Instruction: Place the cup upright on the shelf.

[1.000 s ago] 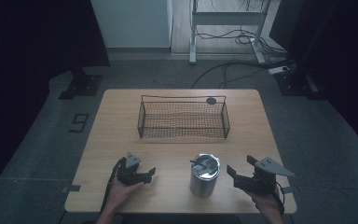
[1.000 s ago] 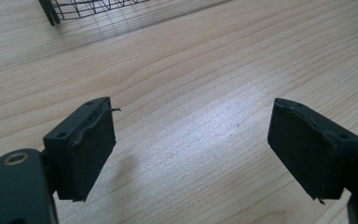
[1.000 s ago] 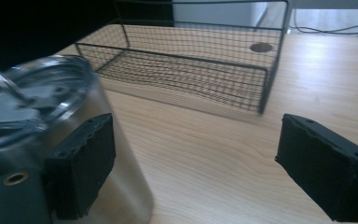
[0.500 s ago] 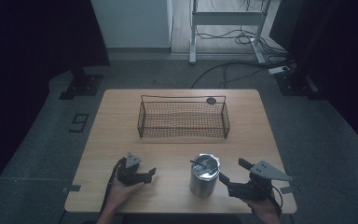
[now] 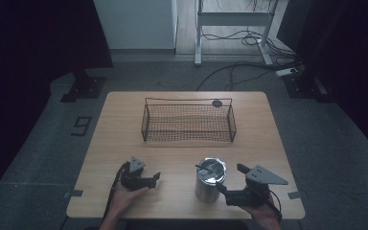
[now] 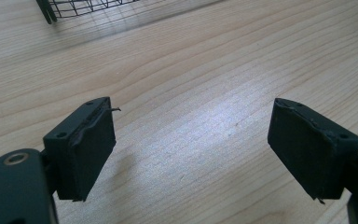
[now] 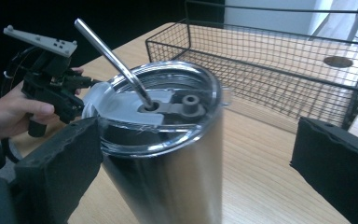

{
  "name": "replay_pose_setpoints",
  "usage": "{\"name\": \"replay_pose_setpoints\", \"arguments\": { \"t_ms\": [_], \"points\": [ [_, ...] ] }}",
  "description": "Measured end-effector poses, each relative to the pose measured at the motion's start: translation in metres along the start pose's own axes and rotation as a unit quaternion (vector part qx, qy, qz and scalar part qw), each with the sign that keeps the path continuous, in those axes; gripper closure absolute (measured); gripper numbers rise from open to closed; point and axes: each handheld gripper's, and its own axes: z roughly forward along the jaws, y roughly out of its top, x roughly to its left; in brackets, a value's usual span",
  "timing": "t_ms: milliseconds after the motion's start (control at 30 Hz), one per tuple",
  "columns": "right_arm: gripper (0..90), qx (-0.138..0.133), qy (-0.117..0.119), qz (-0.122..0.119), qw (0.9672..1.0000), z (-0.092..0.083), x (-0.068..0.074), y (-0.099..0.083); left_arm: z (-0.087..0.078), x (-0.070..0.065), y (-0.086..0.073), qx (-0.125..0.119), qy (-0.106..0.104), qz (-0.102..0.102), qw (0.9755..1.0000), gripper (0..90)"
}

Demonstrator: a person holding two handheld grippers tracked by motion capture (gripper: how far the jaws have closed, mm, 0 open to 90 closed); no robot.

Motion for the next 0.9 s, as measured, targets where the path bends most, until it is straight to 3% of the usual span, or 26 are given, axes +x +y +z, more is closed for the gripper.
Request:
{"name": "replay_pose_setpoints", "arguments": {
  "t_ms": [500,900],
  "points": [
    [0.0,0.007,0.017,-0.018,0.9997,0.017,0.015,-0.003,0.0,0.001,0.0,0.001,0.0,-0.001,1.0,15.3],
    [0.0,0.016,0.005,-0.033,0.9993,0.04,0.021,-0.007,0.0,0.001,0.0,0.003,0.0,0.0,1.0,15.3]
  ]
}}
